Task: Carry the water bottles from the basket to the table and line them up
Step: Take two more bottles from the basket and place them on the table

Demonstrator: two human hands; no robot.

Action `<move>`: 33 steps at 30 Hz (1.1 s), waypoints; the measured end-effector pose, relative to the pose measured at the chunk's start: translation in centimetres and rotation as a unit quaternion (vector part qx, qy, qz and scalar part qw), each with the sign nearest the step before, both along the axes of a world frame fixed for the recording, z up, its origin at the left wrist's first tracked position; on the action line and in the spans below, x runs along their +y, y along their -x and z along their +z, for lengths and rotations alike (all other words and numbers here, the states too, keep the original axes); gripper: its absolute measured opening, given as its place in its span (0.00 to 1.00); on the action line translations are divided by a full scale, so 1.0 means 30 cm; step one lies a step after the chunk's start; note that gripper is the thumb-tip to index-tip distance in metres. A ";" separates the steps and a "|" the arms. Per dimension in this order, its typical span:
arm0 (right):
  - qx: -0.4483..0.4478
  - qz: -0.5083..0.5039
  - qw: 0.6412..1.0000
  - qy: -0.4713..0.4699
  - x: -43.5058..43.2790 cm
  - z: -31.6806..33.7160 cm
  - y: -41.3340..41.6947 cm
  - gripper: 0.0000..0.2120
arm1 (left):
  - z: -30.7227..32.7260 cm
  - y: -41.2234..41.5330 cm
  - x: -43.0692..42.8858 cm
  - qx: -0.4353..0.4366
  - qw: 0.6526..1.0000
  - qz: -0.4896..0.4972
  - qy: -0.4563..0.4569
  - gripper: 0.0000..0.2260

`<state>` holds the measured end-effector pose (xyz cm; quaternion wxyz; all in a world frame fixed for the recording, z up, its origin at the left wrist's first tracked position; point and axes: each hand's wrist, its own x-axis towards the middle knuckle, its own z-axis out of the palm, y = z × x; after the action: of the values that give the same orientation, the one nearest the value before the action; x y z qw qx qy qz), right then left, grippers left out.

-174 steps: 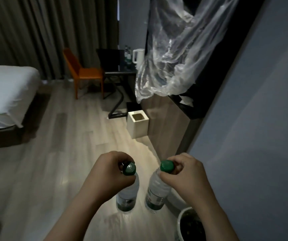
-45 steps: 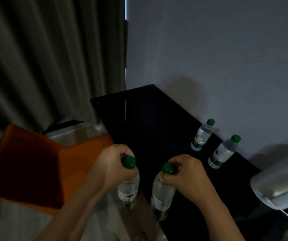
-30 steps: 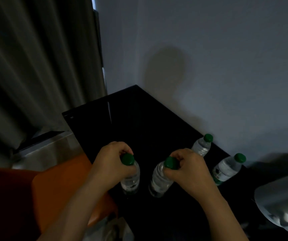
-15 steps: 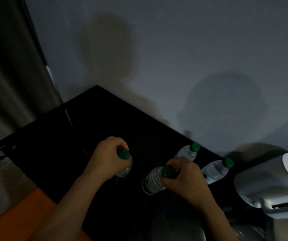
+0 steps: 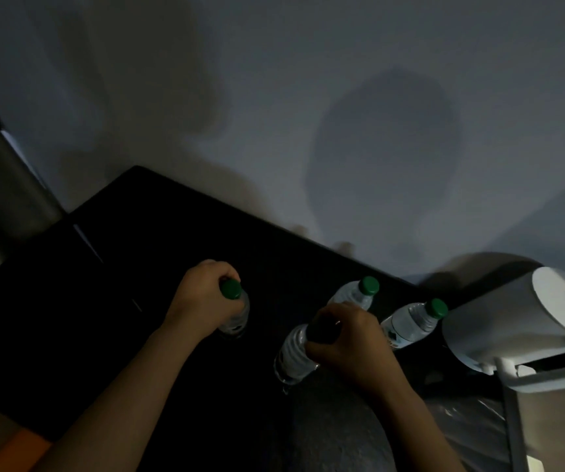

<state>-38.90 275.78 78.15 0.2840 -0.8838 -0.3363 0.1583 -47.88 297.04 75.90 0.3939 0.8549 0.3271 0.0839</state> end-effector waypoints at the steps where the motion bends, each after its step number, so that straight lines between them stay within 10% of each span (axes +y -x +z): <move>1: 0.003 -0.002 1.000 0.000 0.005 -0.005 -0.003 0.15 | -0.005 -0.005 0.001 0.004 1.000 0.000 0.001 0.09; 33: -0.088 -0.031 0.995 0.023 0.159 -0.152 -0.189 0.13 | -0.019 -0.040 0.001 0.007 0.999 -0.022 -0.027 0.11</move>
<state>-33.22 280.54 73.58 0.2382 -0.9106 -0.3285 0.0785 -46.68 297.06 75.31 0.3704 0.8727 0.3086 0.0774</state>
